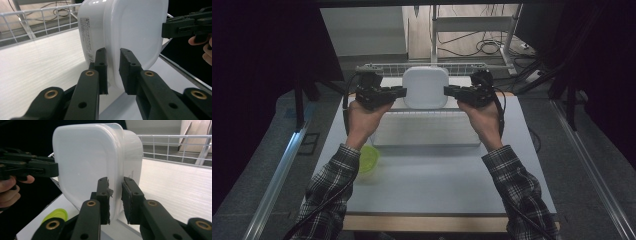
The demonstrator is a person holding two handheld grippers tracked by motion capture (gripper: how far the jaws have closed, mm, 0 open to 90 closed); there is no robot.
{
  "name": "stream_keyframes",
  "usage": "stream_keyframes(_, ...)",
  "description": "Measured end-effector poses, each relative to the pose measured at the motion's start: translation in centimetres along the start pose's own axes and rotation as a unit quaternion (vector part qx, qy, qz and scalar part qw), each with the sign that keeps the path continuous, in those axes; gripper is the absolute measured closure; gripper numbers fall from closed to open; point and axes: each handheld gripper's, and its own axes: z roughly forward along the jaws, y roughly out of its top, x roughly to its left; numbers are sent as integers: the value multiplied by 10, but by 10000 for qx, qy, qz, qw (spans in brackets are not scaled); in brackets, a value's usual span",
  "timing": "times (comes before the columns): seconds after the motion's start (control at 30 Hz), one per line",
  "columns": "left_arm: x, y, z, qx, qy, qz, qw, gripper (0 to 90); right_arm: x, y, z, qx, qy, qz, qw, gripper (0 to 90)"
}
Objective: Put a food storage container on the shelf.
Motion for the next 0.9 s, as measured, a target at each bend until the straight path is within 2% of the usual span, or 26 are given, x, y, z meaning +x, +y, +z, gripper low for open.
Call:
stream_keyframes(0.1,0,0,1,-53,19,29,10000,757,0,0,1,-40,-15,-36,10000,722)
stream_keyframes(0.23,0,1,5,-106,146,130,9998,707,2,1,4,-91,-34,-102,9999,693)
stream_keyframes(0.37,-3,2,9,-126,341,325,9988,669,5,2,7,-130,-136,-263,9995,647)
stream_keyframes(0.5,-2,3,12,-145,384,343,9986,658,4,3,10,-149,-230,-341,9990,647)
stream_keyframes(0.73,4,7,17,-149,309,245,9991,628,3,4,17,-146,-374,-441,9982,612)
stream_keyframes(0.83,5,10,19,-168,447,308,9984,606,1,4,19,-156,-391,-439,9982,604)
stream_keyframes(0.9,6,11,22,-95,503,361,9980,606,0,5,20,-171,-376,-408,9983,594)
